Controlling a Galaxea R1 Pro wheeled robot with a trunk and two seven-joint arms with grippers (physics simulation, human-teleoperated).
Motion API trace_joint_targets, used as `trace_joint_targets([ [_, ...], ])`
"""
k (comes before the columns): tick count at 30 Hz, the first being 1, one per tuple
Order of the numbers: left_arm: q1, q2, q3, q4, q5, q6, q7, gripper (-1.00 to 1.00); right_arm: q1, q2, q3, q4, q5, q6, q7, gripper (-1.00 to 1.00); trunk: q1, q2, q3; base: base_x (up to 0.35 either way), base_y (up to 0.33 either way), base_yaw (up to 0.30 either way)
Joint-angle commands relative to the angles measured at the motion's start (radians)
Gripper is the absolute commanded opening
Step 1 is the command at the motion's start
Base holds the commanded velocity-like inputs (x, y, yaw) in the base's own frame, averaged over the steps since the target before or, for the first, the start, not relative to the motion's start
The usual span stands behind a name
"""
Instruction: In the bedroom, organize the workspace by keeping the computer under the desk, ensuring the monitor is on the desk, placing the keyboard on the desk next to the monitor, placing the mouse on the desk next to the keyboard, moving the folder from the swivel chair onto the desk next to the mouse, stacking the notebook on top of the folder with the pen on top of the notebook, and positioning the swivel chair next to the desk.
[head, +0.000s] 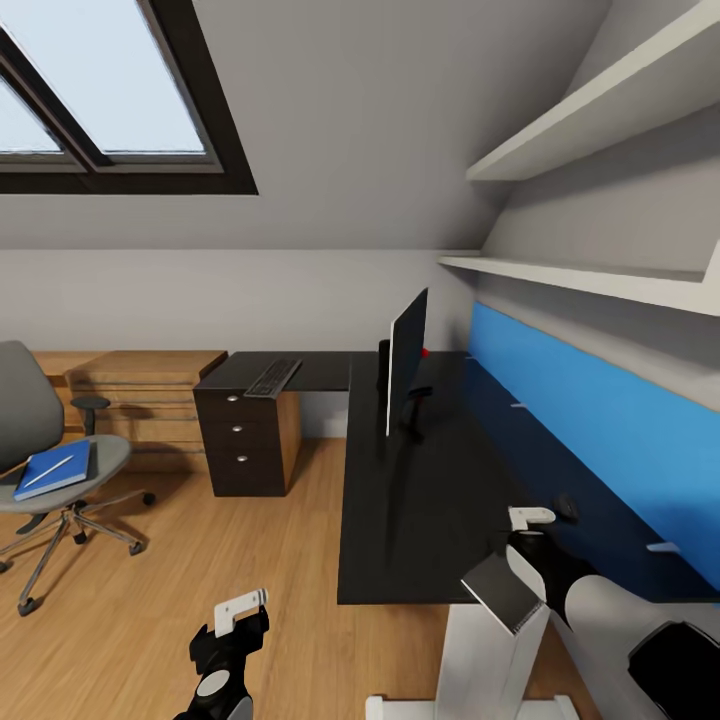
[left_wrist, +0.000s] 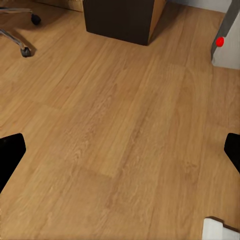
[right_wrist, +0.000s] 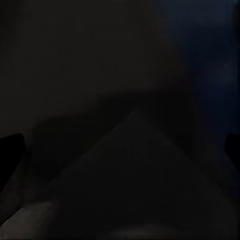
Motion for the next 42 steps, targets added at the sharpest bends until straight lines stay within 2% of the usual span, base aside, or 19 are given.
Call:
trace_joint_targets([
  [1,-0.001,0.001,-0.005,-0.001,0.008,-0.003,0.007,1.00,0.000,-0.001,0.008,-0.014,-0.007,0.008,-0.006,1.00,-0.004,0.007,0.002,0.000,0.000,0.000],
  [2,-0.001,0.001,-0.005,-0.001,0.008,-0.003,0.007,1.00,0.000,-0.003,0.009,-0.070,-0.008,0.014,-0.007,1.00,-0.008,0.014,0.005,0.000,0.000,0.000],
  [7,-0.001,0.001,-0.005,0.006,0.009,-0.002,0.010,1.00,0.000,-0.004,0.008,-0.113,-0.011,0.038,-0.008,1.00,-0.027,0.049,0.021,0.000,0.000,0.000],
  [21,-0.002,0.001,-0.006,0.011,0.008,-0.003,0.010,1.00,0.001,-0.004,0.007,-0.132,-0.015,0.055,-0.009,1.00,-0.081,0.147,0.065,0.000,0.000,0.000],
  [31,-0.001,0.001,-0.006,0.011,0.008,-0.004,0.010,1.00,0.001,-0.005,0.005,-0.185,-0.017,0.142,-0.009,1.00,-0.119,0.217,0.096,0.000,0.000,0.000],
  [42,-0.001,0.001,-0.007,0.011,0.007,-0.004,0.009,1.00,0.001,-0.005,0.005,-0.211,-0.023,0.170,-0.011,1.00,-0.161,0.294,0.131,0.000,0.000,0.000],
])
